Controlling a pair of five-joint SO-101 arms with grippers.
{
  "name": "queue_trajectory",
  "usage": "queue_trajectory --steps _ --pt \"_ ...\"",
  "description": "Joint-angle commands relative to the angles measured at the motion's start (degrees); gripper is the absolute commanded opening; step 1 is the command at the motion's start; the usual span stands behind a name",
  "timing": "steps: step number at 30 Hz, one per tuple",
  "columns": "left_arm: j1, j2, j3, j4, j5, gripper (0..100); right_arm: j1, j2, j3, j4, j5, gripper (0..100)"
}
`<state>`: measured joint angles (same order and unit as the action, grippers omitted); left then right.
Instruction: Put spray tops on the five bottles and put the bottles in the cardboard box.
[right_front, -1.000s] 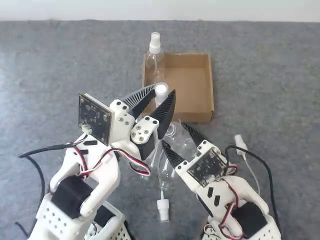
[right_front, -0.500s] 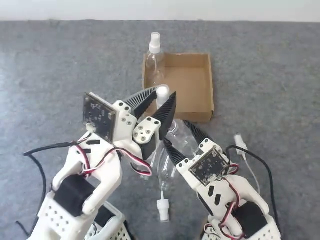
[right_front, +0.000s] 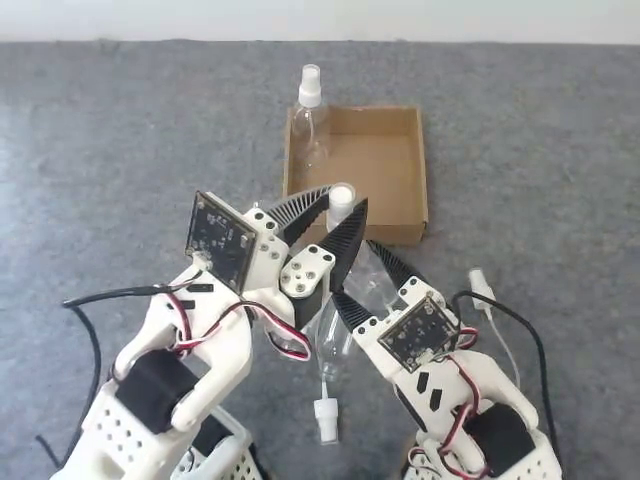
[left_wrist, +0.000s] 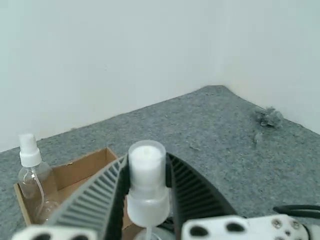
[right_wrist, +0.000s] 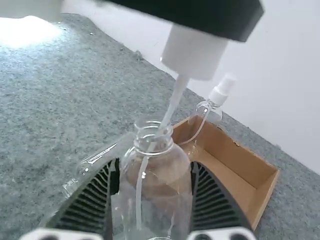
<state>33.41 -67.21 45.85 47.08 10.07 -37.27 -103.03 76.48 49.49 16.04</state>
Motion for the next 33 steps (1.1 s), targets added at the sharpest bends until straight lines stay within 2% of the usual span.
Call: queue_trajectory --steps 1,7,13,19,28,33 --pt "0.3 -0.6 0.7 -0.3 -0.9 1 0.7 1.2 -0.6 -1.5 0.1 0.9" --pt "0.3 -0.4 1.9 -0.4 -1.0 1 2.1 1.2 -0.6 -1.5 0.0 0.9" --pt "1.5 -0.4 3.6 -0.5 -2.5 1 5.4 -1.1 -0.8 -1.5 -5.8 1.3" --pt "3.8 -0.4 9.9 -7.8 -2.3 1 5.5 -1.1 -0.7 -1.4 -5.8 1.2" --pt "3.7 -0.4 10.6 -8.4 -2.1 1 7.3 -1.1 -0.9 -1.4 -6.5 0.9" --pt "3.7 -0.4 10.6 -8.4 -2.1 1 7.3 -1.1 -1.1 -1.5 -12.3 0.9"
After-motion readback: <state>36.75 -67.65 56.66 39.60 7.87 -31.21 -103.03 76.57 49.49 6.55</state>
